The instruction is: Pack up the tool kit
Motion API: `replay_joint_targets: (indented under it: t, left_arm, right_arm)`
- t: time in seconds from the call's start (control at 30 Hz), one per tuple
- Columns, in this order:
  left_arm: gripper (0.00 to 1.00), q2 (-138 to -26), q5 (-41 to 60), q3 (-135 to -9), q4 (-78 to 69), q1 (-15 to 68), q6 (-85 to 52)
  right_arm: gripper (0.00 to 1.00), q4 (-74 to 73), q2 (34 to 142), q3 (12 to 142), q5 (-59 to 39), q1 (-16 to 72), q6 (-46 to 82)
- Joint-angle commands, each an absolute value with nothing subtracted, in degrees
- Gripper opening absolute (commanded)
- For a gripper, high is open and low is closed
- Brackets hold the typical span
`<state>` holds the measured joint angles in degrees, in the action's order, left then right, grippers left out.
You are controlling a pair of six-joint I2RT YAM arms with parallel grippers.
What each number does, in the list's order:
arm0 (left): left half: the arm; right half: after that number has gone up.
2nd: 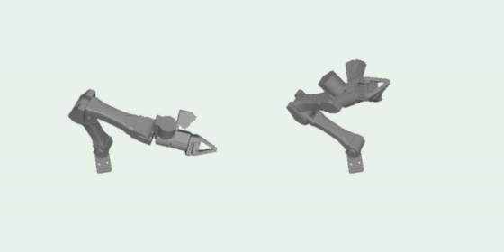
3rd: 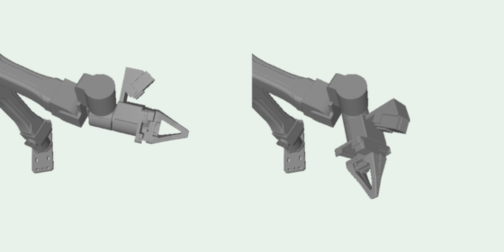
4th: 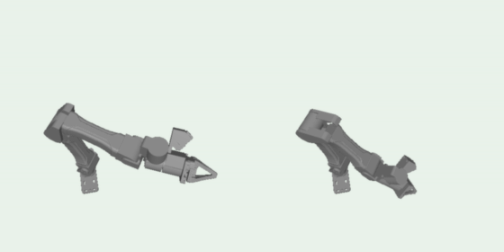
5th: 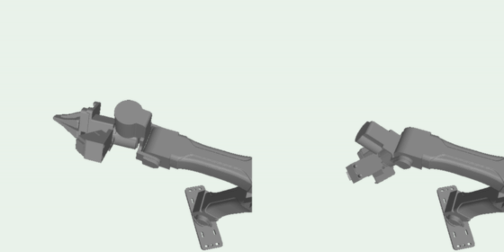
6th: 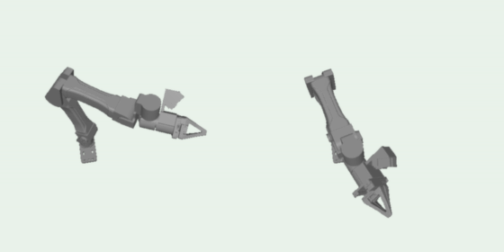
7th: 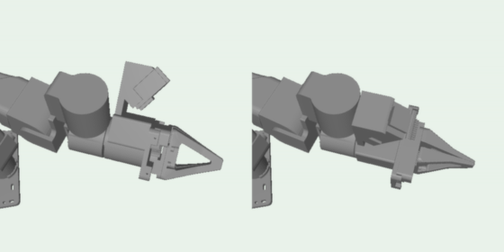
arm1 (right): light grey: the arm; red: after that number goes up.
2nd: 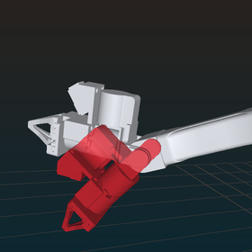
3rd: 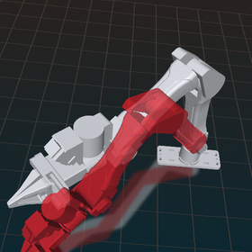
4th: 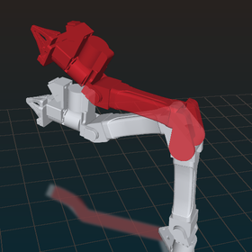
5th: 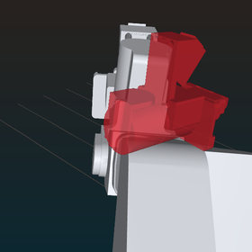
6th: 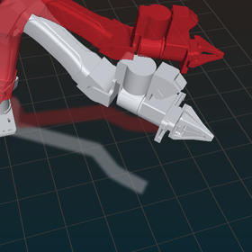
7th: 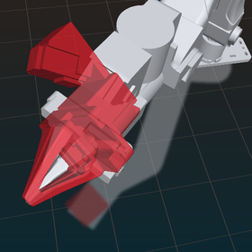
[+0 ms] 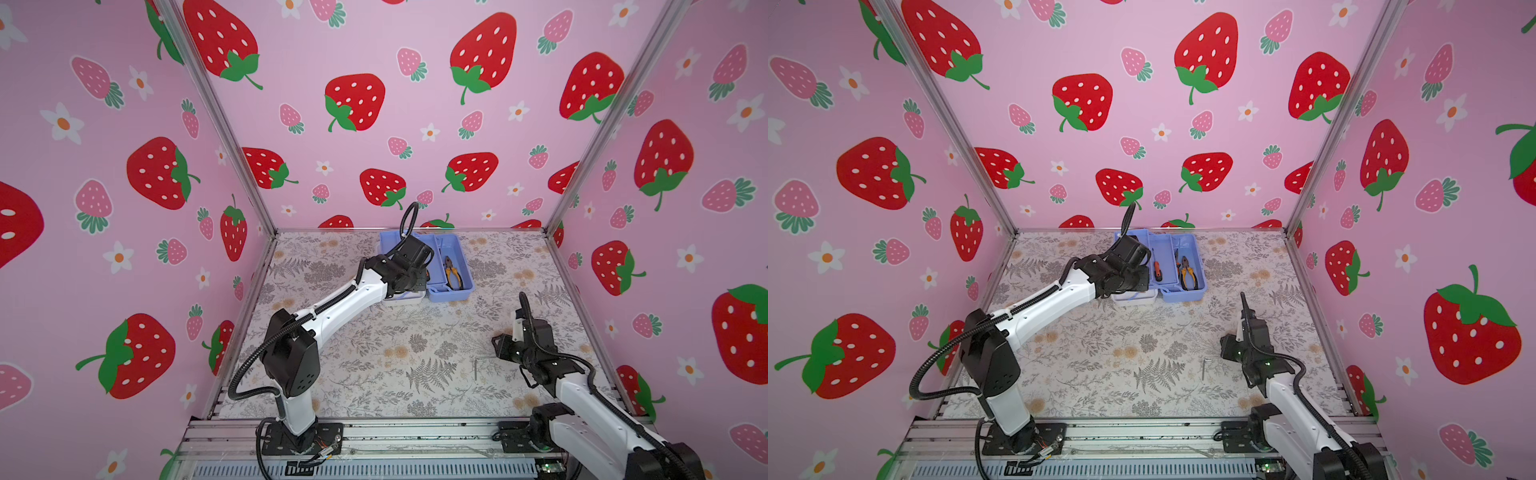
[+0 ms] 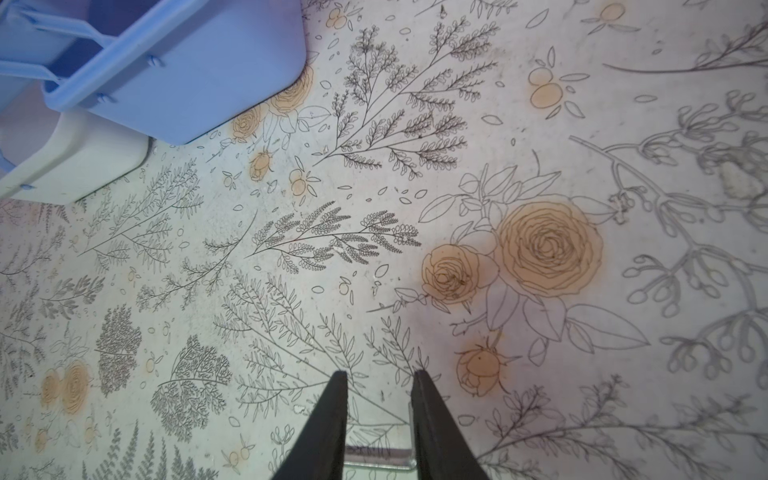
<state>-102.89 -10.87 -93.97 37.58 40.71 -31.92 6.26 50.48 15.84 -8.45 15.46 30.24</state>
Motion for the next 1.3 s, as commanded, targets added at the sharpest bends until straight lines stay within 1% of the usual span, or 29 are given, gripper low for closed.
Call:
replay_joint_targets:
  t: [0.0,0.27,0.53,0.9,1.1,1.2,1.27]
  left_arm:
    - [0.00,-101.42,-10.93,-97.54,38.62,39.19,-30.50]
    - [0.00,-102.63,-9.07,-98.14,38.49,34.92,-30.29]
    - [0.00,-104.87,-8.59,-99.69,38.61,33.33,-28.86]
    - [0.00,-112.71,-9.42,-106.52,41.65,29.27,-26.94]
    - [0.00,-111.28,-8.58,-104.44,40.85,29.26,-27.31]
    - [0.00,-107.82,-7.38,-100.18,39.70,29.44,-28.78]
    - [0.05,-103.99,-5.90,-94.80,37.03,29.91,-30.32]
  right_arm:
    - [0.30,5.67,50.67,15.29,-8.67,15.14,29.88]
    - [0.30,5.71,50.90,15.38,-8.75,15.00,29.88]
    - [0.30,5.69,50.93,15.30,-8.65,14.92,29.88]
    - [0.30,5.80,50.56,15.21,-8.46,14.78,30.05]
    - [0.30,5.66,51.23,15.29,-8.56,14.68,29.97]
    - [0.30,5.40,51.45,15.21,-8.66,14.69,29.97]
    - [0.30,5.34,51.59,15.24,-8.63,14.68,29.97]
